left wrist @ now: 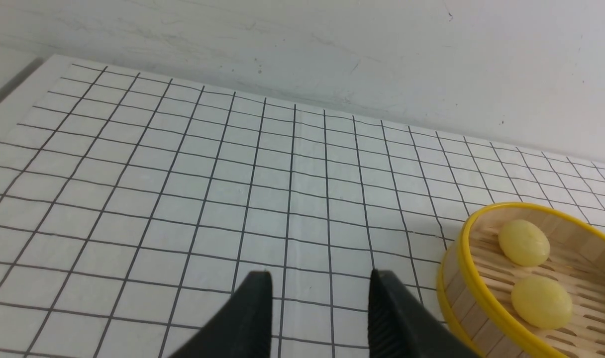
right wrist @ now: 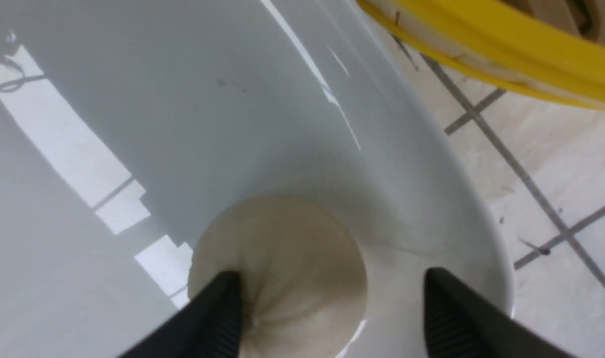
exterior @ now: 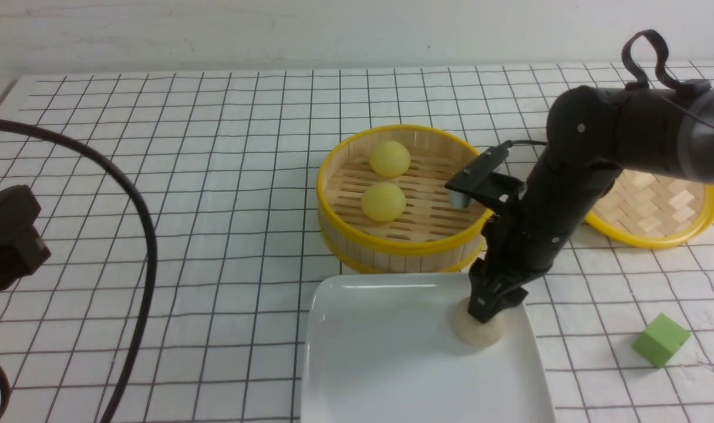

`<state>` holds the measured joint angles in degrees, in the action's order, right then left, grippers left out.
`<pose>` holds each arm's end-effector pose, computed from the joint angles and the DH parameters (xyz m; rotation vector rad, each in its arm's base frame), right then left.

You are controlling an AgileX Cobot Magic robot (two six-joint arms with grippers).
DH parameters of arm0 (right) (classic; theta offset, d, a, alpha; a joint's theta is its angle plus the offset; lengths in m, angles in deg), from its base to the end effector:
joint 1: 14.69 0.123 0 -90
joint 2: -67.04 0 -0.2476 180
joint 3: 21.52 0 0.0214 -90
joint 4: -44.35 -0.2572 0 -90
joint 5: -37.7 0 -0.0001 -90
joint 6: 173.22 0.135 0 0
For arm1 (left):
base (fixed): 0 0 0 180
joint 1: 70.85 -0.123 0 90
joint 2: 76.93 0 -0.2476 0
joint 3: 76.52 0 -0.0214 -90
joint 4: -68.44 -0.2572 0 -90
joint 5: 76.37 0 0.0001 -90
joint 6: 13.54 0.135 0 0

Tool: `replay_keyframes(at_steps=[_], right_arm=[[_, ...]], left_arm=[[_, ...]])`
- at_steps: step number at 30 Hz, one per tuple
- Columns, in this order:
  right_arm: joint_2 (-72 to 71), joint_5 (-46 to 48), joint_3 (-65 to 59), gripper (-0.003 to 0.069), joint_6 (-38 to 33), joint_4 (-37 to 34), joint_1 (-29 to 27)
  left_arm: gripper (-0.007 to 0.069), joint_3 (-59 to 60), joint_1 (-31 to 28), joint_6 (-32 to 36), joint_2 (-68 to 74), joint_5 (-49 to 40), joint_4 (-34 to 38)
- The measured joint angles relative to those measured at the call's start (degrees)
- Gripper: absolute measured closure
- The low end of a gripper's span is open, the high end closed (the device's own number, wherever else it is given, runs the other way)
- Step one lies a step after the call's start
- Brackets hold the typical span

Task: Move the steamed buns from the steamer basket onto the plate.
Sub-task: Use the right arm to put the steamed stuffed bun into the plate, then use the left arm to grab the steamed stuffed bun that is closest to it

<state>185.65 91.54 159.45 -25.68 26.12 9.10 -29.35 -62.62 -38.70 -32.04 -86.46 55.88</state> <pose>0.3328 0.1840 0.1113 -1.1652 2.7101 0.3838 0.2129 -0.0256 0.2819 -0.0985 1.7816 -0.2305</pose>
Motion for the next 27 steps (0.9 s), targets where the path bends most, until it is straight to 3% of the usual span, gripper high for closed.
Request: replay_keyframes(at_steps=[1, 3, 5, 15, 27], right_arm=[[0.0, -0.01, 0.0, 0.0145, -0.03, 0.07, 0.0], [0.0, -0.22, 0.0, 0.0032, 0.34, 0.35, 0.0], [0.0, -0.33, 0.45, -0.0008, 0.74, 0.35, 0.03], [-1.62, 6.52, 12.6, 0.0093, 4.58, 2.24, 0.03], [-14.54, 16.77, 22.22, 0.0101, 8.78, 4.14, 0.03]], left_arm=[[0.0325, 0.0, 0.0, 0.0, 0.0, -0.06, 0.0], [0.0325, 0.0, 0.0, 0.0, 0.0, -0.02, 0.12], [0.0325, 0.0, 0.0, 0.0, 0.0, 1.18, 0.48], [0.0325, -5.53, 0.0, -1.33, 10.48, 5.95, 1.74], [0.0325, -10.67, 0.48, -1.53, 21.54, 10.81, 1.74]])
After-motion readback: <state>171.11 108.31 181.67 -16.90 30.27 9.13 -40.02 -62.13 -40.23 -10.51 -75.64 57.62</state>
